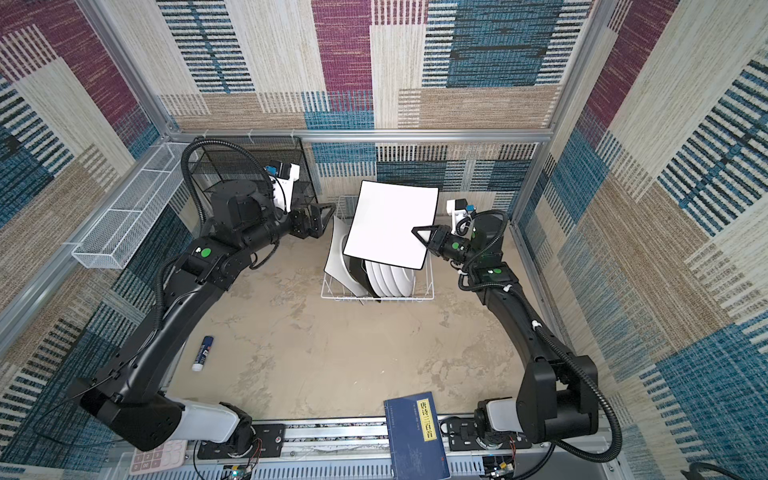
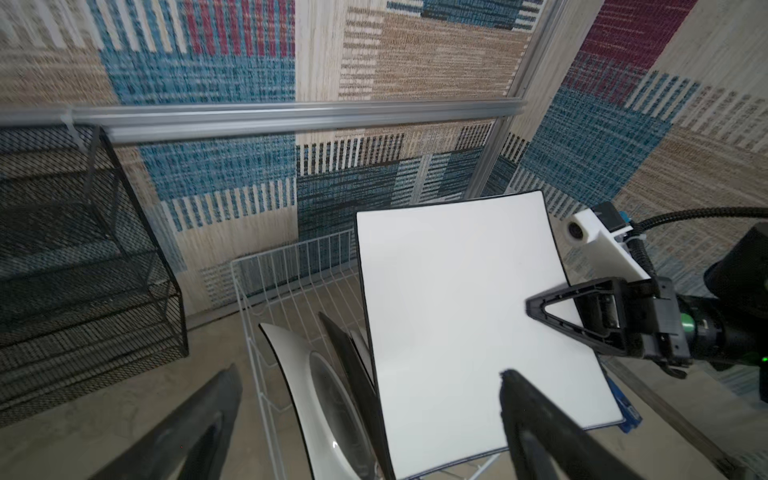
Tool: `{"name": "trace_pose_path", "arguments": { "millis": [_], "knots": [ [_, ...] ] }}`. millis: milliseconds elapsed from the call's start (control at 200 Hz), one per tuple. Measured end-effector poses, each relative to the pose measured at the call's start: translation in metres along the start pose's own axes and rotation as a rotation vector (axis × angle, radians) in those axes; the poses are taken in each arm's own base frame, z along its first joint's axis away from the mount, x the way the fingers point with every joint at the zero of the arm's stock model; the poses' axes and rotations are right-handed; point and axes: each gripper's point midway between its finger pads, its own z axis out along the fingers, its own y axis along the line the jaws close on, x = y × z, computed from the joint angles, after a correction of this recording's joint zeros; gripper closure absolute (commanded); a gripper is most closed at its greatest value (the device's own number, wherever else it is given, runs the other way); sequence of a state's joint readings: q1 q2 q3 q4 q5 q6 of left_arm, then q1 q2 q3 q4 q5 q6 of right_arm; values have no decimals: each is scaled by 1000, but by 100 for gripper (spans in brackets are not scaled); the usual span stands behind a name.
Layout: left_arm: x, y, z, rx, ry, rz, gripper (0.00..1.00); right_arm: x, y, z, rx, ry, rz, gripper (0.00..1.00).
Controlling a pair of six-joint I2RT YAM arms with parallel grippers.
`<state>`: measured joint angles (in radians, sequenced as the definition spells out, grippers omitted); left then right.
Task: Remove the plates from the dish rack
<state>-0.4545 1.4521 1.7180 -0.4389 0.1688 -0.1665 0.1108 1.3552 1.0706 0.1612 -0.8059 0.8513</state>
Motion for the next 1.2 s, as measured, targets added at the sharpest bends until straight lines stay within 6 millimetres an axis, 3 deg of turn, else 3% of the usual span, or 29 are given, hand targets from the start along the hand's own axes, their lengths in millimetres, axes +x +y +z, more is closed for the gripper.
{"name": "trace_pose_path", "arguments": {
  "millis": [210,311,501,691,942,1102,1197],
  "knots": [
    [49,8,49,73,231,-200,1,4,8,2,-57,37,-31,100],
    [72,3,64,125,319,-269,3,7,7,4,-66,56,-27,100],
    [85,-19,84,279,394,-338,12,7,10,5,-94,66,-35,100],
    [95,-35,91,403,451,-375,34,10,9,8,-128,82,-14,100],
    [103,-41,88,470,487,-424,72,10,9,10,-159,90,-9,100],
    [94,-50,79,548,486,-466,100,9,0,12,-157,92,2,100],
    [89,-54,74,576,485,-478,100,8,1,12,-172,96,-9,97]
  ]
}}
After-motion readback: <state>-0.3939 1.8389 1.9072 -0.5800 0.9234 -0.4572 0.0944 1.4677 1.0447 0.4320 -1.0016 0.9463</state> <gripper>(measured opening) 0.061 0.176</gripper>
